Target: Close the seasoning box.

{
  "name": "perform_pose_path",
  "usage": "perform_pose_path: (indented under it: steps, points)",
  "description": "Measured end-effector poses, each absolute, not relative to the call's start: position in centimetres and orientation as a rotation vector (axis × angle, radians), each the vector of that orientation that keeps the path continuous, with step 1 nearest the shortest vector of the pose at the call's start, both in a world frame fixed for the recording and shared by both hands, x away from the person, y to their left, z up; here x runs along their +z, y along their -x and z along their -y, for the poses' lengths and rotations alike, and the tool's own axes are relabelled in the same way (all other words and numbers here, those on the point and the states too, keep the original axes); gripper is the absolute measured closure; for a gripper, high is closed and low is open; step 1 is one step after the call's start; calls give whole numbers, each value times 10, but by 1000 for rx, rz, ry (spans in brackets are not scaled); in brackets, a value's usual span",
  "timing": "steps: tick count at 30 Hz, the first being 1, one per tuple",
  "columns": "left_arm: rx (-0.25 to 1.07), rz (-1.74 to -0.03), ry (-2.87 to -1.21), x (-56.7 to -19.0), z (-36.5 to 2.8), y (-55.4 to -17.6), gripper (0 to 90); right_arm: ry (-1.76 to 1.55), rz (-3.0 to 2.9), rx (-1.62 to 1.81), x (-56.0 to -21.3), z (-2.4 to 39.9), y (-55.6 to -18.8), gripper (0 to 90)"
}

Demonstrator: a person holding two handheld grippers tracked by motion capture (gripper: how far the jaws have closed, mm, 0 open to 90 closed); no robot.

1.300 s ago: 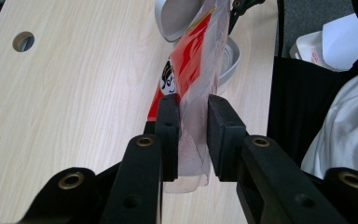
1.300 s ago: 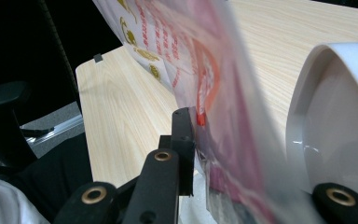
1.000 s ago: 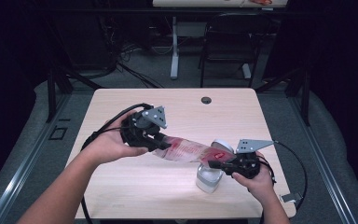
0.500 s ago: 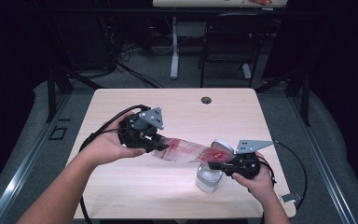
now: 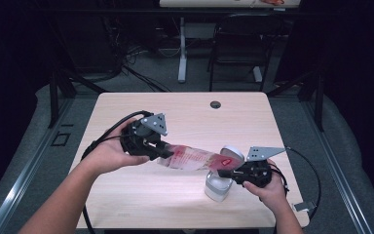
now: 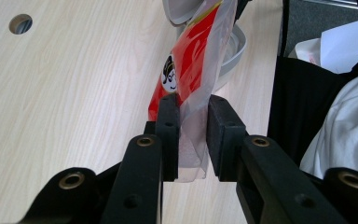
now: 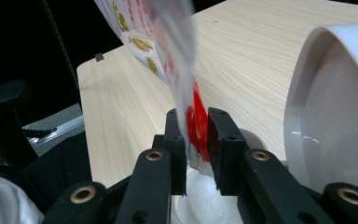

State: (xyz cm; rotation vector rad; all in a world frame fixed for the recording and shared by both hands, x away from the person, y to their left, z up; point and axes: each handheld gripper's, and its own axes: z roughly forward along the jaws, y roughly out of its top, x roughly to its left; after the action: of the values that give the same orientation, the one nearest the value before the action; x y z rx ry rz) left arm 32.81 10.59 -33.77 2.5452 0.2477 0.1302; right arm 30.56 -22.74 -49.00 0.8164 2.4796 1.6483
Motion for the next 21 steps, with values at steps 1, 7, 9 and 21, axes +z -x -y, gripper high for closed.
perform_pose_path:
  steps: [1,7,9,21]
  points:
    - [129,-248,-2544,-338,-107,-328,761,-819,-2477,1650,-490,227,-305,788]
    - [118,-265,-2530,-343,-112,-329,761,-817,-2472,1653,-490,227,-306,795]
    - [113,-270,-2527,-345,-114,-329,762,-813,-2471,1649,-490,227,-305,797]
    - [95,-301,-2520,-355,-124,-331,760,-808,-2449,1645,-488,226,-304,822]
